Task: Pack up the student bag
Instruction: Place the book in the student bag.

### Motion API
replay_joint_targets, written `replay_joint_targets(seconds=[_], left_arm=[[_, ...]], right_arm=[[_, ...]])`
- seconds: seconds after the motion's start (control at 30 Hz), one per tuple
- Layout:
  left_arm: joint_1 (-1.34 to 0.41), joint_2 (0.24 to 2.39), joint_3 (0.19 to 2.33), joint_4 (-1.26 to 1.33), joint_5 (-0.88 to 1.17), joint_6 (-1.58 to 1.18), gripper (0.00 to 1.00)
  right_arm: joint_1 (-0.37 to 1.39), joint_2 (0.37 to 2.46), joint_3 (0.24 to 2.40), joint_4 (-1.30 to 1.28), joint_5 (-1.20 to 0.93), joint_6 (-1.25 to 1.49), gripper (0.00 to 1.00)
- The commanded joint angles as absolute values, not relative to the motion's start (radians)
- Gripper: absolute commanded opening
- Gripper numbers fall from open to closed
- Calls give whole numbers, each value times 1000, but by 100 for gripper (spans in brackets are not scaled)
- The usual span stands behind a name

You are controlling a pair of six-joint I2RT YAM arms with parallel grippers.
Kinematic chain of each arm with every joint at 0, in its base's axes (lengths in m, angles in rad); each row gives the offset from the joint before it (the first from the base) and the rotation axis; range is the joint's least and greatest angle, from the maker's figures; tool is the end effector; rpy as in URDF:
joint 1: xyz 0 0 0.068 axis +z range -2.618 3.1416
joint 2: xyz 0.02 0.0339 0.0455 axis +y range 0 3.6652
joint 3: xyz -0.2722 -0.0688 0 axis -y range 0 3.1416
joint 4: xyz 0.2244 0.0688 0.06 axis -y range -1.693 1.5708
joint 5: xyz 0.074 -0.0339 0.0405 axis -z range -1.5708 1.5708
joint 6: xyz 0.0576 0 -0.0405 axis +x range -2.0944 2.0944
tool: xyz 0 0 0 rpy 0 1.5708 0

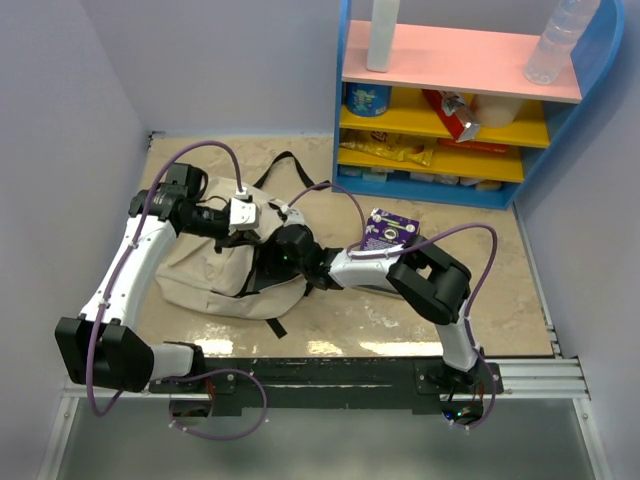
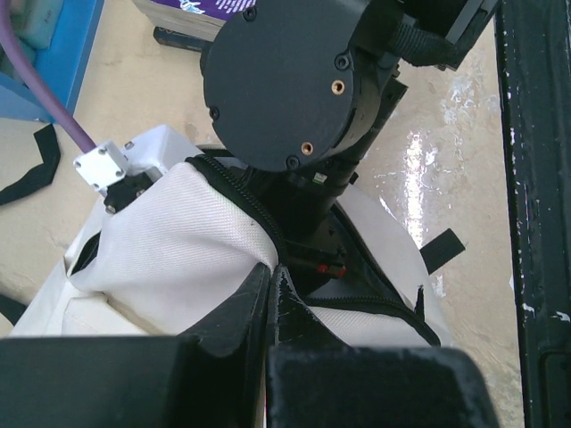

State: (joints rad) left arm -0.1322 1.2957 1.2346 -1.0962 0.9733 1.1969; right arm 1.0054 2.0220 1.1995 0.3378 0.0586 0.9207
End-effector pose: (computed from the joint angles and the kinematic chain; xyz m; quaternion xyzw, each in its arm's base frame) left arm 0.2083 -0.0757 0.3242 0.6091 0.6218 -0.3023 0.3887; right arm 0.2448 0.3796 0.1736 -0.0211 0.8556 0.4097 0.3155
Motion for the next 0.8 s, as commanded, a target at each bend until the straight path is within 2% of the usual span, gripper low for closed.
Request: replay_joint_targets(seconds=[0.0,0.1,0.33,0.43,0.47,0.57,0.63,0.67,0.77], left_arm=[[-141,1290,1295,-1058,1075,1197,0],[-141,1299,1304,-1055,1081,1192,0],[-161,1316,1325,-1028,1080,1155,0],[-163,1322,1327,-1043,1069,1161,0],[-163,1319,1322,-1066,1066,1192,0],[-161,1307,1279,-1077,1048,1224,0],[-156,1299,1244,-1077,1046,1236,0],[-156,1292,1235,-1075,1048,1239,0],[-156,1290,1220,-1074,1054,1241,0]], right_arm=[[1037,2023,1250,302,23,897,0],[1061,2034,1224,357,11,905,0],[1088,2141,1341,492,-48,972,0],[1048,2067,1301,459,-28,962,14],[1029,2034,1272,445,-15,953,25],[953,1865,1143,381,-3,905,40],[908,1786,1115,210,32,855,46],[901,1699,1111,143,63,800,53],[853,1591,1106,-68,201,749,66]])
